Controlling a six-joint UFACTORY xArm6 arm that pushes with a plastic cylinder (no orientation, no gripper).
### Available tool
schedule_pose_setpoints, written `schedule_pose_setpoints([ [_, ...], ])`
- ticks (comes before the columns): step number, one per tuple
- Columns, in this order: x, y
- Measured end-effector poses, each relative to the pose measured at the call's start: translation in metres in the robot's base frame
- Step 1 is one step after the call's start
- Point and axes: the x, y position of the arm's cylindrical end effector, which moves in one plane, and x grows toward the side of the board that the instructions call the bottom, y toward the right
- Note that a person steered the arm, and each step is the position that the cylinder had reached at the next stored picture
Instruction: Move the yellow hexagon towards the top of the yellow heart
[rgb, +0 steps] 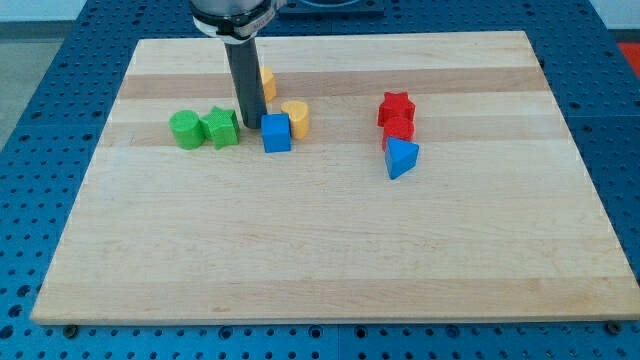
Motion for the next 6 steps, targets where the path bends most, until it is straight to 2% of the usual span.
schedule_pose_setpoints([
  [1, -0.019, -0.023],
  [2, -0.075, -0.035],
  [4, -0.082, -0.046],
  [6, -0.080, 0.043],
])
